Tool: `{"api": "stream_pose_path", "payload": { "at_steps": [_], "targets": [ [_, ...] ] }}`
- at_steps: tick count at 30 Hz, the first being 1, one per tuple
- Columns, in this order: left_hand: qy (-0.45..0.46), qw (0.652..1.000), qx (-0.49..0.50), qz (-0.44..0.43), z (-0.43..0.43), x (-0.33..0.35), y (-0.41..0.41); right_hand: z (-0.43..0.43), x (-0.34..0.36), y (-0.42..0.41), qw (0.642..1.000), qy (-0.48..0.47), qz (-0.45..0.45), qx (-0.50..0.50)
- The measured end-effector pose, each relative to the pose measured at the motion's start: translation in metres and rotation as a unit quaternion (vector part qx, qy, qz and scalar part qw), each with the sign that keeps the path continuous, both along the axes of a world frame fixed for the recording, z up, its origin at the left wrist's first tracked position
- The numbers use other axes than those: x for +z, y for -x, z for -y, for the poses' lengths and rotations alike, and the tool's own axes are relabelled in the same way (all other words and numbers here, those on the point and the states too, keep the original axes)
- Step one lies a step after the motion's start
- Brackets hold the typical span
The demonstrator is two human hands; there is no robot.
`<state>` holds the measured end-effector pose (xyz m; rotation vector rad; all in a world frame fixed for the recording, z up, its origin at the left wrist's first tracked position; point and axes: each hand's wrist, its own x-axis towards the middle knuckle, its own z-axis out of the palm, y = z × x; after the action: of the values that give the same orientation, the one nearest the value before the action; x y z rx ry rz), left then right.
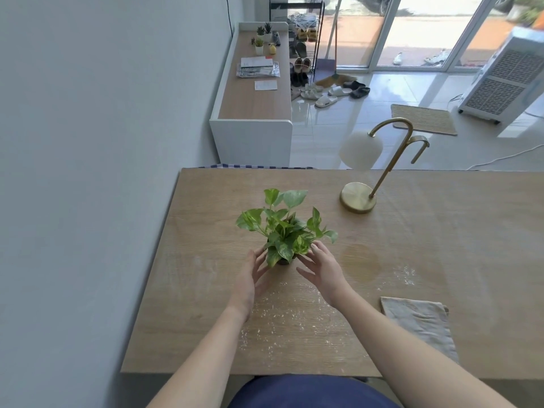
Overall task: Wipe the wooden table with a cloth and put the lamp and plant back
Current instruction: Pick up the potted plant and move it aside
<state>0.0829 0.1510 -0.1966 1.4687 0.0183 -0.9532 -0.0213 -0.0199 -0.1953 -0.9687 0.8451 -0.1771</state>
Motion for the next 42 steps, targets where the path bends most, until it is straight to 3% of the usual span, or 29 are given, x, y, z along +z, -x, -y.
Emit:
{"api": "stream_pose_path", "payload": {
  "at_steps": [24, 32, 42],
  "targets": [
    [0.045, 0.998, -0.029, 0.038, 0.054, 0.077, -0.038, 0.046, 0.08, -0.034, 0.992, 0.108, 0.003, 0.063],
    [0.04, 0.993, -0.084, 0.078, 0.082, 0.1, -0.067, 0.07, 0.098, -0.057, 0.994, 0.103, 0.015, 0.037],
    [0.019, 0.995, -0.076, 0.061, 0.102, 0.092, -0.094, 0.083, 0.083, -0.085, 0.995, 0.094, 0.011, 0.033]
  ]
}}
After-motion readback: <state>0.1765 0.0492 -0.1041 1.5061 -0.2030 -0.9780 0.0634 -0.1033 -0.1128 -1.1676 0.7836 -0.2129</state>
